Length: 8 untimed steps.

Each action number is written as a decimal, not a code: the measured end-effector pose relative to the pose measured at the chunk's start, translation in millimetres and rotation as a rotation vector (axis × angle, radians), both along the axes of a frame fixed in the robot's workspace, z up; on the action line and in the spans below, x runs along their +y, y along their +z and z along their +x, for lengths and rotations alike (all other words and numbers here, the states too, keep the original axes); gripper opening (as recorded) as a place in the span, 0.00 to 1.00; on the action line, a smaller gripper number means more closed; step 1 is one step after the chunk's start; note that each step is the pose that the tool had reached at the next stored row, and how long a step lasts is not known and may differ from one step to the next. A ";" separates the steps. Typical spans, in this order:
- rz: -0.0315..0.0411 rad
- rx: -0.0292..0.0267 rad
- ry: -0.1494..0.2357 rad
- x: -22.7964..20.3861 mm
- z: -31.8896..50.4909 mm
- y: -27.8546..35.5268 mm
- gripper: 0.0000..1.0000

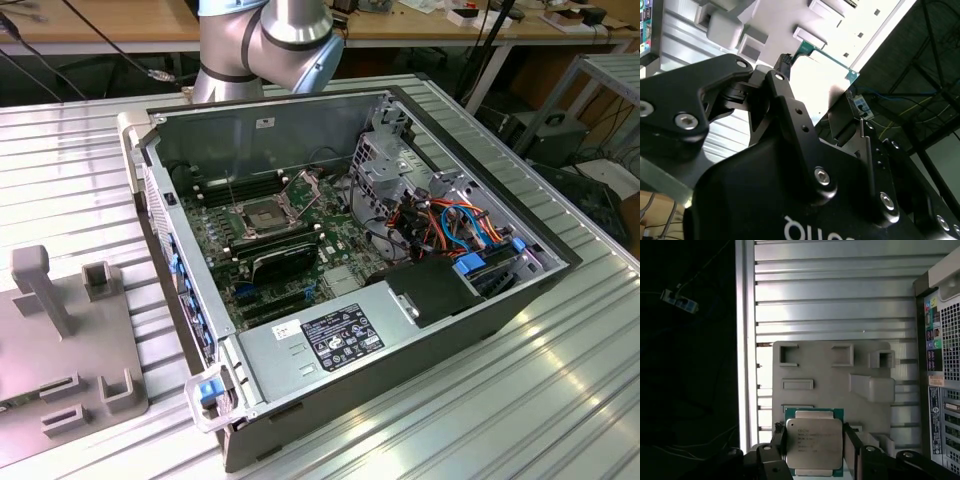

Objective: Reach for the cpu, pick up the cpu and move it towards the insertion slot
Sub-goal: 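Pick up the cpu and move it towards the insertion slot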

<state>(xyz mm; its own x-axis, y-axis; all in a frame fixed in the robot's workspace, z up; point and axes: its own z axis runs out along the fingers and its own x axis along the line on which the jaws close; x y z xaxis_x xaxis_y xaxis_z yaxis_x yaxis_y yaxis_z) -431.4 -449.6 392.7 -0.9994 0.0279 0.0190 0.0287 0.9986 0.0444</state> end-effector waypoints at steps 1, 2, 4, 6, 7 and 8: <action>0.0000 -0.0001 0.000 0.0 3.0 0.0 0.55; 0.0000 -0.0001 0.000 0.0 4.6 0.0 0.55; -0.0001 0.0000 0.000 0.0 9.9 0.0 0.55; 0.0000 -0.0001 0.000 0.0 15.3 -0.1 0.55; 0.0000 -0.0001 0.000 0.0 17.7 -0.2 0.55; 0.0000 0.0000 0.000 0.0 19.9 -0.2 0.55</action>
<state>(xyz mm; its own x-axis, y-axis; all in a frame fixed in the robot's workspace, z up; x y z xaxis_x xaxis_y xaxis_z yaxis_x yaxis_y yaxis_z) -411.4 -449.7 392.5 -0.9994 0.0278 0.0190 0.0286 0.9986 0.0444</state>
